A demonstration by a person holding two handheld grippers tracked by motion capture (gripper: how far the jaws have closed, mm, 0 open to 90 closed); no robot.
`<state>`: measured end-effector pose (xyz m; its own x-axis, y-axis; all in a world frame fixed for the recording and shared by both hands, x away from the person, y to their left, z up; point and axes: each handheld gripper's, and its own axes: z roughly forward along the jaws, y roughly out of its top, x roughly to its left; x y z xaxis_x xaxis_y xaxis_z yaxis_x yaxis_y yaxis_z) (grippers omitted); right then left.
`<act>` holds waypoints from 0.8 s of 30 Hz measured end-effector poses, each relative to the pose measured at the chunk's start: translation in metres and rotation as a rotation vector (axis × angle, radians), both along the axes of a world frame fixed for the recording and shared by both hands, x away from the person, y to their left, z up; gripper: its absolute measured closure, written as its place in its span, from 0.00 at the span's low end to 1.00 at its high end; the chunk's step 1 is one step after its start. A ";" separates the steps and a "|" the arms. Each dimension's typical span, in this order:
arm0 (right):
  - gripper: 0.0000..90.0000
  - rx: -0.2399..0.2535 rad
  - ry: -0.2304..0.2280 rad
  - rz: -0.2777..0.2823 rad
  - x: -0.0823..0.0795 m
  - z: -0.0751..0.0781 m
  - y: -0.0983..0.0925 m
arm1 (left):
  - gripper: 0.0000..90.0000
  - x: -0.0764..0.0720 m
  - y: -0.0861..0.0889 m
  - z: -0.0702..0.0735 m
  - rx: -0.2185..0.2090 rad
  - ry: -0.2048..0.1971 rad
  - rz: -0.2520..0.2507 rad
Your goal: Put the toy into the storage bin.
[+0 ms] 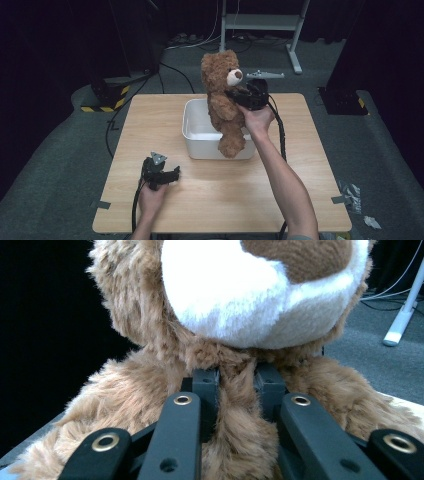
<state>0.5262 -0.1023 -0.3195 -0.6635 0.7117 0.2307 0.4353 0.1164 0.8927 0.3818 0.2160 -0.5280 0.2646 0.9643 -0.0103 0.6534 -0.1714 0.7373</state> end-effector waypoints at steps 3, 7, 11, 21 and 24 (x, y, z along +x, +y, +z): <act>0.86 -0.001 0.009 0.002 0.002 -0.003 0.002 | 0.21 0.000 0.000 0.000 0.000 0.000 -0.002; 0.86 -0.005 0.019 0.004 0.003 -0.008 0.004 | 0.21 0.000 0.000 0.000 0.000 0.000 -0.004; 0.86 0.001 0.023 0.001 0.004 -0.011 0.004 | 0.21 0.000 0.000 0.000 0.000 0.000 -0.005; 0.85 -0.010 0.041 -0.003 0.006 -0.019 0.004 | 0.21 0.000 0.000 0.000 0.000 0.000 -0.006; 0.85 -0.018 0.045 -0.001 0.007 -0.020 0.005 | 0.21 0.000 0.000 0.000 0.000 0.000 -0.005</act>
